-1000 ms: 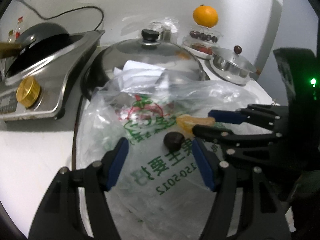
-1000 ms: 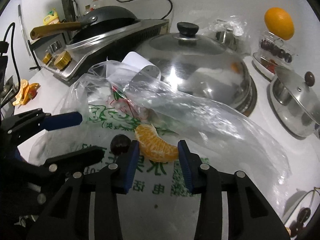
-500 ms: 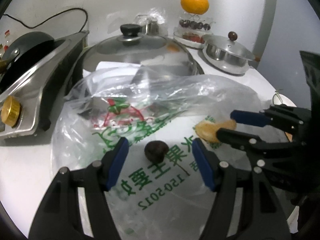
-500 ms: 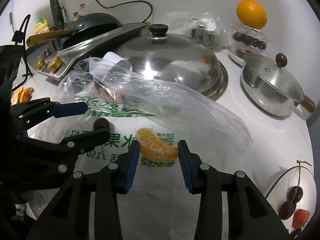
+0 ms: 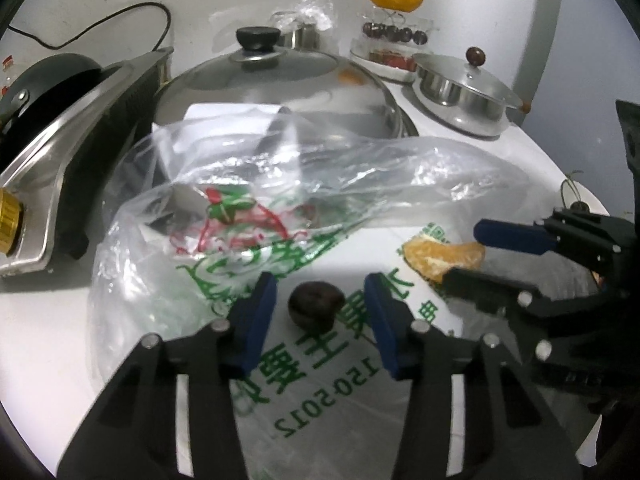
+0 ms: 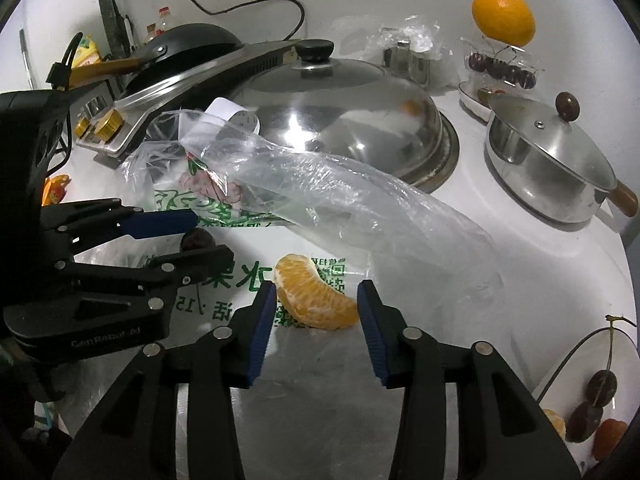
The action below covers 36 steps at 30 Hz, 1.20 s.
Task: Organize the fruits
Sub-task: 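Close left gripper on the dark cherry while right gripper closes on the tangerine segment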
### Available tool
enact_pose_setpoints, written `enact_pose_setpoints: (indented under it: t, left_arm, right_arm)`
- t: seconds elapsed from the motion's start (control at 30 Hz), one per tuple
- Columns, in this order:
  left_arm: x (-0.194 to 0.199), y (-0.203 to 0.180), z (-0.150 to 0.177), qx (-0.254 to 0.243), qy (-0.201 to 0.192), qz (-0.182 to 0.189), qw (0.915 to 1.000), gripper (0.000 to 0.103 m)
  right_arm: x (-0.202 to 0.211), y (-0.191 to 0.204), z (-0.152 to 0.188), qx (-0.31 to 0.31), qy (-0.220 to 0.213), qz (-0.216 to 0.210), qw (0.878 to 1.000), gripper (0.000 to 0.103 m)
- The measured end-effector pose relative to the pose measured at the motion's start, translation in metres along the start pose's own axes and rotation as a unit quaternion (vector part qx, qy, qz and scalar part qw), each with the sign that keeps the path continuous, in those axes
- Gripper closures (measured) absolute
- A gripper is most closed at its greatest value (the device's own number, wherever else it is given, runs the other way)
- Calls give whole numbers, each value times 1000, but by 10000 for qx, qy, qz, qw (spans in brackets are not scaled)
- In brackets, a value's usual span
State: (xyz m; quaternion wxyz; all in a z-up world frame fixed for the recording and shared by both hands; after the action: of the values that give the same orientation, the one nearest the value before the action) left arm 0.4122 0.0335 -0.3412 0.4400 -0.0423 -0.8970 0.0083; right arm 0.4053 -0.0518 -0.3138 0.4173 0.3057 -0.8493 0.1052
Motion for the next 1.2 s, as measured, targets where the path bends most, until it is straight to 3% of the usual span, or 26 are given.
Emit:
enact_pose_setpoints:
  t: [0.07, 0.23, 0.3, 0.4, 0.47, 0.57, 1.2]
  left_arm:
    - [-1, 0, 1, -10, 16, 39, 10000, 60]
    - [-2, -2, 3, -35, 19, 138, 9999, 66]
    - [-1, -2, 2, -51, 12, 173, 9998, 74]
    - [0, -4, 3, -102, 0, 243, 9997, 74]
    - [1, -7, 4, -143, -13, 274, 9995, 74]
    - [4, -11, 5, -197, -49, 328, 9993, 74]
    - [38, -13, 4, -157, -327, 380, 9986, 74]
  right_arm:
    - [-3, 2, 2, 30, 50, -15, 10000, 46]
    - [-9, -1, 3, -3, 91, 126, 9999, 45]
    - [-10, -1, 1, -15, 70, 165, 9998, 45]
    - [-12, -1, 0, 6, 75, 185, 9998, 46]
    - [-11, -1, 0, 76, 75, 247, 9996, 54]
    - [-11, 1, 0, 166, 61, 297, 9994, 57]
    - [19, 17, -5, 226, -178, 230, 9993, 58]
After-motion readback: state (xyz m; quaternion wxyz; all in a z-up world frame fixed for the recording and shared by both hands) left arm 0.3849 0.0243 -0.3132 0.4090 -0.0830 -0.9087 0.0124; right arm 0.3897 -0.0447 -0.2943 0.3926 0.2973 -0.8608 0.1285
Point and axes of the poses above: each gripper's, at about its wrist camera, not at the fingertips, and x roughly against the way its jaws point, y to its left, z to its underside, the point moved 9 cm from there along -x, roughly the way its jaws point, and after that the axes turned 1 degree about y, right-handed, at the moved point
